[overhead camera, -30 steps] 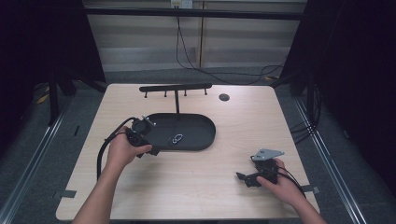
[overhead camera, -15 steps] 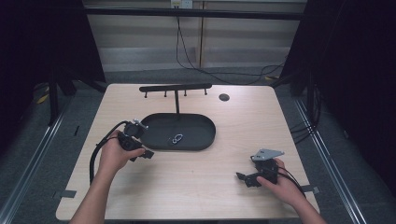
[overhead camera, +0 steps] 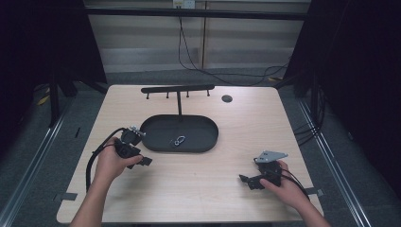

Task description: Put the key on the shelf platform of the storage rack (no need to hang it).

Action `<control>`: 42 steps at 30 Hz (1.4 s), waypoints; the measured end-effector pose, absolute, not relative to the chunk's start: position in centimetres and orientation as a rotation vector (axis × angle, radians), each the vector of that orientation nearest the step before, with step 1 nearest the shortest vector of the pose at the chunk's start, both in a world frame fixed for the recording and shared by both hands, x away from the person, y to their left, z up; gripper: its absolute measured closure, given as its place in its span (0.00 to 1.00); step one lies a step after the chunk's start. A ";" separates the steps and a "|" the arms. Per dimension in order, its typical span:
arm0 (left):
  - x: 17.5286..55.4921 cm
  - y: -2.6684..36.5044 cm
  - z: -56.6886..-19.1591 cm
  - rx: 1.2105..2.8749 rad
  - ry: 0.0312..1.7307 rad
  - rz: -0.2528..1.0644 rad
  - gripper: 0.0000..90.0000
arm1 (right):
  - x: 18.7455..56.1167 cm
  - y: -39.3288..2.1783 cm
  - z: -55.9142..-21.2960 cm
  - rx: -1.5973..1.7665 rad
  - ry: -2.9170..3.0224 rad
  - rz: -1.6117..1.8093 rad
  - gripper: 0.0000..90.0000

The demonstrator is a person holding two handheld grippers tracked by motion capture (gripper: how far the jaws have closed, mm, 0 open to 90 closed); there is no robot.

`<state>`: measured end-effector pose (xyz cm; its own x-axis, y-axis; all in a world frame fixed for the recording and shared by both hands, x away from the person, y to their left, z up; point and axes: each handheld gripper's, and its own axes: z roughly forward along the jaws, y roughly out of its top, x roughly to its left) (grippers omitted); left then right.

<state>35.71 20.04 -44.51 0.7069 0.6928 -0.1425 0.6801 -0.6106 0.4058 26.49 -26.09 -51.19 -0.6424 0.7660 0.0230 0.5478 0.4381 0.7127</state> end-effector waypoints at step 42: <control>32.5 22.4 -48.0 2.478 0.983 0.138 0.32 | 26.5 -26.1 -51.2 1.133 2.388 1.014 0.09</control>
<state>32.49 22.44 -47.99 0.7384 0.6699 -0.0770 0.6231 -0.6341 0.4579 26.45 -26.07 -51.18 -0.6395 0.7684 0.0223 0.5496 0.4368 0.7122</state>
